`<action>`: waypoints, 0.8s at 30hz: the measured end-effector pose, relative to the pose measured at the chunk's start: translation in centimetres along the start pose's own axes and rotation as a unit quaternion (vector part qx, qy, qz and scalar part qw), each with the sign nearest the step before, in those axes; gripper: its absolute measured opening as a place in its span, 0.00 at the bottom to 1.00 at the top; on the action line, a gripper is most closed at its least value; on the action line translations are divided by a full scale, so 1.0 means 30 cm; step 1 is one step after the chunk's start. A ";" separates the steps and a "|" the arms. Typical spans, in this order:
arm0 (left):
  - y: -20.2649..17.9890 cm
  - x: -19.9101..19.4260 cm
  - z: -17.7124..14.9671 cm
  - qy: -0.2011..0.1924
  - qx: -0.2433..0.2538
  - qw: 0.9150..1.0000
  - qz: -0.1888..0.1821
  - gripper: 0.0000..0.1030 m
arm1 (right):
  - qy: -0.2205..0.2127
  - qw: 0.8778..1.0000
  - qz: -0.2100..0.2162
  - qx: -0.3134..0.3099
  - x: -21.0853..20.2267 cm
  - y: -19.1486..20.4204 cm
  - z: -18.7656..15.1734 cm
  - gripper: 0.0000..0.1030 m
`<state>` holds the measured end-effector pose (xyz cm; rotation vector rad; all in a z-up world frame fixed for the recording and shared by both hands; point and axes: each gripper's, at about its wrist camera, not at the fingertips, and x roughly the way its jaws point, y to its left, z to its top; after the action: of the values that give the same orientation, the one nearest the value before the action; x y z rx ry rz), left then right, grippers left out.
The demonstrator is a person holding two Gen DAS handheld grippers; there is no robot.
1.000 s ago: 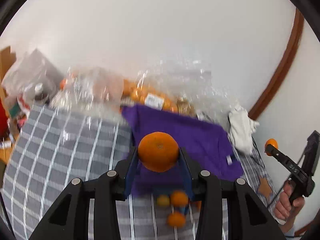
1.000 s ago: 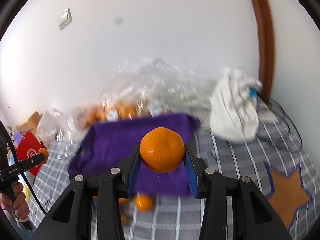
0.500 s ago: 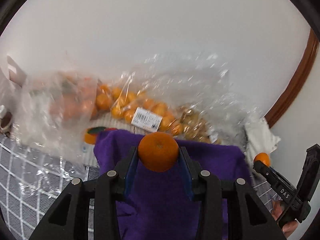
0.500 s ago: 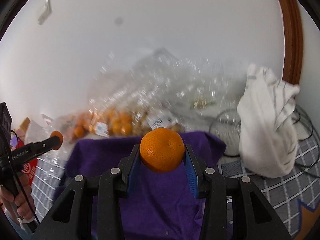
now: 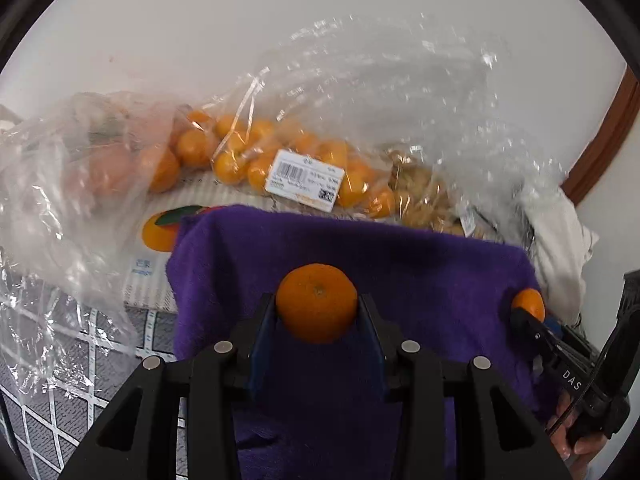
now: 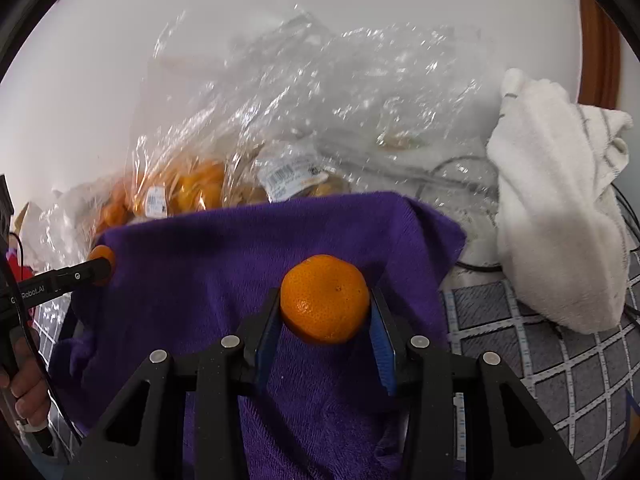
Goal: Organize fruits
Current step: 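Lift and carry both held oranges over the purple towel with both tools, then open both tools to drop the oranges onto the purple towel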
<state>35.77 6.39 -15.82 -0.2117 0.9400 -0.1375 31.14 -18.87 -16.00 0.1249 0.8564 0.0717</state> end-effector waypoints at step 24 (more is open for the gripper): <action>-0.025 -0.113 0.027 -0.013 0.029 0.999 0.038 0.53 | -0.081 0.996 -0.017 -0.040 -0.254 0.113 0.035 0.62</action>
<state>34.41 6.47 -12.52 -0.1239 0.9155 -0.0909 26.90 -16.47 -9.14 0.0405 0.6918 0.0628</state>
